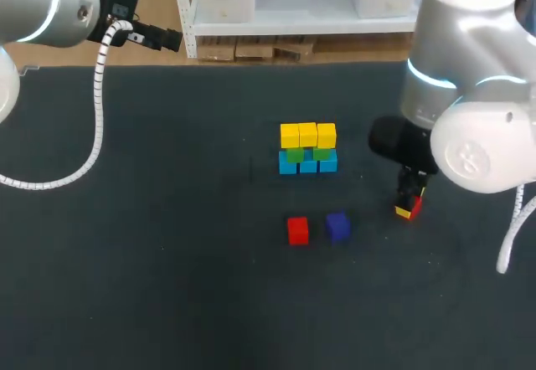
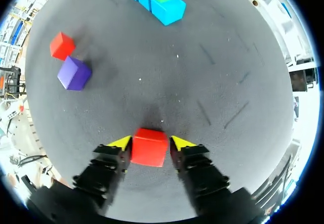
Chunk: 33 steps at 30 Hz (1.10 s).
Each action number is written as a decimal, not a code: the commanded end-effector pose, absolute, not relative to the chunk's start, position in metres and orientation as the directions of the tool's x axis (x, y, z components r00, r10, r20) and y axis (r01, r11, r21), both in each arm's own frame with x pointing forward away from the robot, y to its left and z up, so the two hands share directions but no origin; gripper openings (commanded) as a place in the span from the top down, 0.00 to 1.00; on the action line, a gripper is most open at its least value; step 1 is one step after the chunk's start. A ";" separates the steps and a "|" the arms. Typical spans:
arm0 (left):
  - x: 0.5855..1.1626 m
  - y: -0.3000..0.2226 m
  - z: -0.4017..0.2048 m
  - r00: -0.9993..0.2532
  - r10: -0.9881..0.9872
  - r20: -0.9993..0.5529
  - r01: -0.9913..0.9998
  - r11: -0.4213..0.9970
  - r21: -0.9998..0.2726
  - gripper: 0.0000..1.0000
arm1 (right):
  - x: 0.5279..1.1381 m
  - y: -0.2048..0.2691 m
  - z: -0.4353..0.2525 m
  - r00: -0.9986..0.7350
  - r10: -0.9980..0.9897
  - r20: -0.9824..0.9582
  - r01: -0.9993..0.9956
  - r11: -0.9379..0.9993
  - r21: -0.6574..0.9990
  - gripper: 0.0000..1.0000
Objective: Place the blue cubes, place green cubes on the blue cubes, place the yellow cubes on the green cubes, then place the red cubes on the yellow cubes, and place purple cube on the red cubes.
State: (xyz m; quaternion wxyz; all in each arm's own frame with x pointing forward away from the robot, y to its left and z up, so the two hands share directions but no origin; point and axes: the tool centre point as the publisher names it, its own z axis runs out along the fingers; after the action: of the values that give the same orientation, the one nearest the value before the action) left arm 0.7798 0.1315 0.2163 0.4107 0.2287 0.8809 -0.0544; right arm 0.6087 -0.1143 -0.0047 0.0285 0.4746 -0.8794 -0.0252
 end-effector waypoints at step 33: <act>0.779 0.132 0.216 -0.556 0.357 -0.750 0.449 0.889 0.090 0.00 | 0.654 -0.035 0.136 0.002 -0.994 -0.113 -0.964 0.028 -0.264 1.00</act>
State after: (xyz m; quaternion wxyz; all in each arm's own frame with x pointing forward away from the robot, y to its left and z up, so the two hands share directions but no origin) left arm 0.7798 0.1315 0.2163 0.4107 0.2287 0.8809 -0.0544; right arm 0.6545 -0.0400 0.1392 -0.1304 0.6879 -0.7120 0.0540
